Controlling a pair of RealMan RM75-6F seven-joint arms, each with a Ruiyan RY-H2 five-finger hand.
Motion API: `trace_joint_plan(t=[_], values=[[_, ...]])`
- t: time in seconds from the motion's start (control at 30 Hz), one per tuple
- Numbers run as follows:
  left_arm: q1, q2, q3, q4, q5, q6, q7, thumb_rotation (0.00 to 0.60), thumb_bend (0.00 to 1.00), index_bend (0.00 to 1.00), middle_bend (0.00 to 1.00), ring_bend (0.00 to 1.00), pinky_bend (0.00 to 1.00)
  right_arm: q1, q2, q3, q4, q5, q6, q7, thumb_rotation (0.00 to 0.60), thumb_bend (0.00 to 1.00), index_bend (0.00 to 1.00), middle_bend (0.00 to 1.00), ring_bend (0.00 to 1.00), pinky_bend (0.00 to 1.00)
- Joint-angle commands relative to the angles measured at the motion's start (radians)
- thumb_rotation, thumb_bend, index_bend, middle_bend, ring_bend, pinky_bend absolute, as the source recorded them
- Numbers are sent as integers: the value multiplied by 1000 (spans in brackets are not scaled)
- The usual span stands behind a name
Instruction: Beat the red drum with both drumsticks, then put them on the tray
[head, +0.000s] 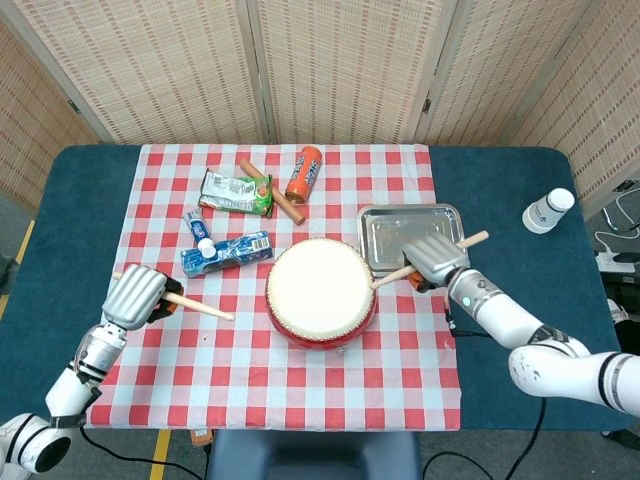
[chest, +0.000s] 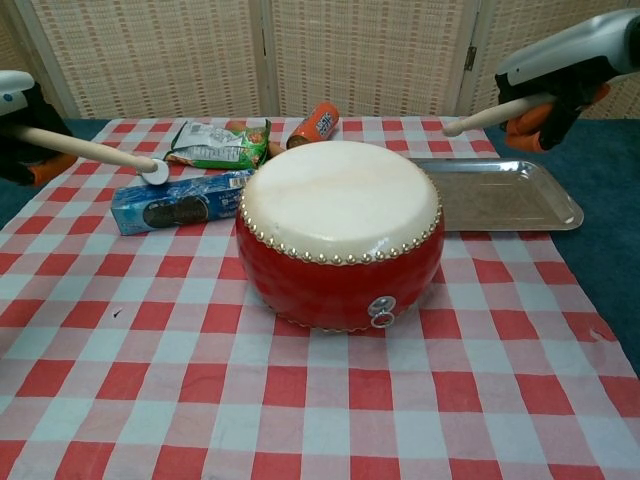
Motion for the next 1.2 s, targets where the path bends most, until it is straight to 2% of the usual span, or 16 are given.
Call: trace_joint_plan(t=[0.03, 0.17, 0.3, 0.37, 0.47, 0.67, 0.9, 0.97, 1.1, 1.2], values=[[-53, -7, -42, -43, -74, -64, 81, 600, 809, 1000, 1000, 1000, 1000, 84, -65, -44, 38, 104, 28, -102, 600, 591, 1000, 1000, 1000, 1000], [-94, -8, -72, -82, -202, -144, 161, 600, 809, 1000, 1000, 1000, 1000, 163, -111, -75, 66, 231, 21, -151, 600, 591, 1000, 1000, 1000, 1000], [-124, -31, -97, -107, -298, -163, 222, 600, 809, 1000, 1000, 1000, 1000, 223, -138, -85, 94, 303, 18, -172, 600, 604, 1000, 1000, 1000, 1000], [-141, -46, -105, -117, -339, -167, 255, 600, 809, 1000, 1000, 1000, 1000, 246, -153, -87, 112, 331, 13, -174, 600, 635, 1000, 1000, 1000, 1000], [-167, -63, -110, -128, -379, -178, 291, 600, 809, 1000, 1000, 1000, 1000, 283, -182, -105, 140, 370, 0, -191, 600, 743, 1000, 1000, 1000, 1000], [-220, -93, -113, -144, -434, -168, 399, 600, 807, 1000, 1000, 1000, 1000, 338, -221, -126, 175, 430, -3, -202, 600, 796, 1000, 1000, 1000, 1000], [-290, -157, -118, -131, -529, -141, 539, 600, 806, 1000, 1000, 1000, 1000, 387, -210, -148, 168, 471, 3, -209, 600, 808, 1000, 1000, 1000, 1000], [-318, -189, -109, -109, -571, -135, 605, 600, 806, 1000, 1000, 1000, 1000, 398, -204, -156, 159, 478, 6, -211, 600, 809, 1000, 1000, 1000, 1000], [-334, -213, -104, -94, -602, -127, 645, 600, 807, 1000, 1000, 1000, 1000, 404, -200, -161, 153, 482, 10, -213, 600, 810, 1000, 1000, 1000, 1000], [-361, -253, -76, -60, -648, -121, 721, 600, 807, 1000, 1000, 1000, 1000, 414, -199, -174, 145, 488, 15, -219, 600, 812, 1000, 1000, 1000, 1000]])
